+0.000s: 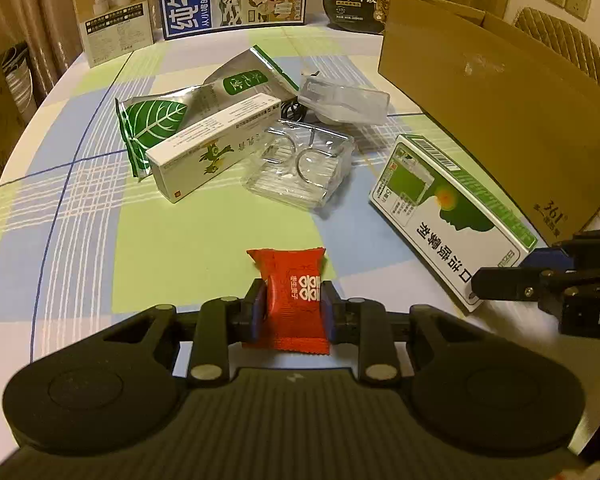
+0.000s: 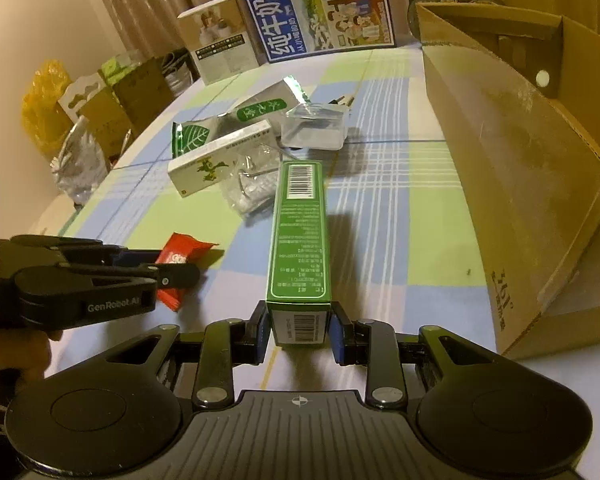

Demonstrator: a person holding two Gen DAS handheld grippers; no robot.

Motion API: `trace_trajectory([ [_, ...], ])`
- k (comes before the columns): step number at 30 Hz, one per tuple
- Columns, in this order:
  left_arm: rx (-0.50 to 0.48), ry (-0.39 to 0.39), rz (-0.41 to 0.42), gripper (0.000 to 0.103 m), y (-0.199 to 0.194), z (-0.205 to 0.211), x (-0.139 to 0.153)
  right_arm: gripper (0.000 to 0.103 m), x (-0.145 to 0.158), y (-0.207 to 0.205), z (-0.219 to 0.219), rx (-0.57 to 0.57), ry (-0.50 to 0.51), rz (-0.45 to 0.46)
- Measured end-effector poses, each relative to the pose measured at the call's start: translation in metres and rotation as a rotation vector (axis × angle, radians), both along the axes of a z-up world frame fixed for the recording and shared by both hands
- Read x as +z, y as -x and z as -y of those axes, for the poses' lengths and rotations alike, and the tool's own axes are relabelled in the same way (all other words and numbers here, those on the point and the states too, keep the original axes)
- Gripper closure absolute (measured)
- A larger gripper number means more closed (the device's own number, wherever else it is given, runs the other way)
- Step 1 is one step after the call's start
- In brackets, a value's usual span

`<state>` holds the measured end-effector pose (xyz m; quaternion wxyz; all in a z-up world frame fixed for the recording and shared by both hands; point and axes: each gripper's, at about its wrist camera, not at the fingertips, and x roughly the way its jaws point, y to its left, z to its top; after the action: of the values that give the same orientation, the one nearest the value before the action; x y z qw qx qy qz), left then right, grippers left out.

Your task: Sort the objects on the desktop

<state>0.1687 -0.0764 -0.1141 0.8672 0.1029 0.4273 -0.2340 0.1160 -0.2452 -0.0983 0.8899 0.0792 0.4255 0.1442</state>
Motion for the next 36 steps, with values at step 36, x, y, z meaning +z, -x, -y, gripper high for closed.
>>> trace_trajectory([
  [36, 0.022, -0.002, 0.010, 0.080, -0.001, 0.001, -0.003, 0.071, -0.015, -0.044, -0.047, 0.146, 0.327, 0.035],
])
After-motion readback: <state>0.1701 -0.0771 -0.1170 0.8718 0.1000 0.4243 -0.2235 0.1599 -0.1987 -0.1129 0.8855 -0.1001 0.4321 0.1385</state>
